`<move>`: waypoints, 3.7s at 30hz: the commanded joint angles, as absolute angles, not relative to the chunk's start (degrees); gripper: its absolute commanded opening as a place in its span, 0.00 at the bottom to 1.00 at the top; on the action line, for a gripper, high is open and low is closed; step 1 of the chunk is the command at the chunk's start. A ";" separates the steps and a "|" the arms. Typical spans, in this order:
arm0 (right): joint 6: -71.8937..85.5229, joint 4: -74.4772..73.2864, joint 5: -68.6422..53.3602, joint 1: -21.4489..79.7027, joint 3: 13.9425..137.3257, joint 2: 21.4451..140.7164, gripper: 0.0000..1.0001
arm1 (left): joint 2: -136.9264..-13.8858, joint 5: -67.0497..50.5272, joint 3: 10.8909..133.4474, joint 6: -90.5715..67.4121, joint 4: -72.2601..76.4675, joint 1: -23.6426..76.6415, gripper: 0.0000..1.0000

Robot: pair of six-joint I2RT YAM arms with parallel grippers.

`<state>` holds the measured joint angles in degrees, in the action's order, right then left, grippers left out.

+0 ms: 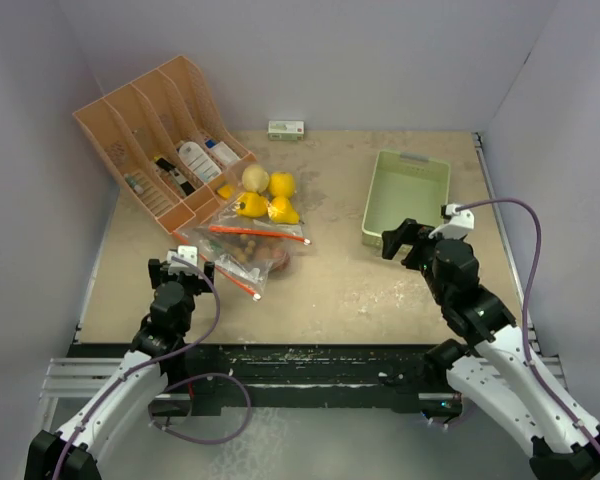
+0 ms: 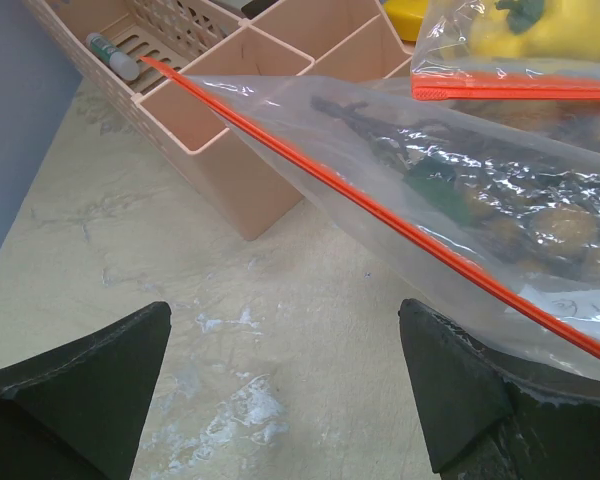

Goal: Open the zip-top bag and remove the fake food
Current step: Pick up the zipper food storage bag at the center of the board.

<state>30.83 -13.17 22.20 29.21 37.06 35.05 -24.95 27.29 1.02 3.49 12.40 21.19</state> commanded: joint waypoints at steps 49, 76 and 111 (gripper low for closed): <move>33.86 -3.52 5.35 29.27 36.94 31.48 0.97 | -28.68 3.18 33.21 -50.86 -11.06 21.20 0.99; 36.95 5.85 -2.33 29.27 29.90 34.45 0.90 | -37.99 3.45 25.68 -60.91 -8.21 21.21 0.00; 45.20 43.53 3.42 56.87 44.12 81.09 0.00 | -30.84 5.03 33.56 -54.30 -15.40 24.00 0.65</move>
<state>45.15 40.62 -0.30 56.80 43.59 85.78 -33.36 3.25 30.55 -56.66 -13.91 23.73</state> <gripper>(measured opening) 0.023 0.456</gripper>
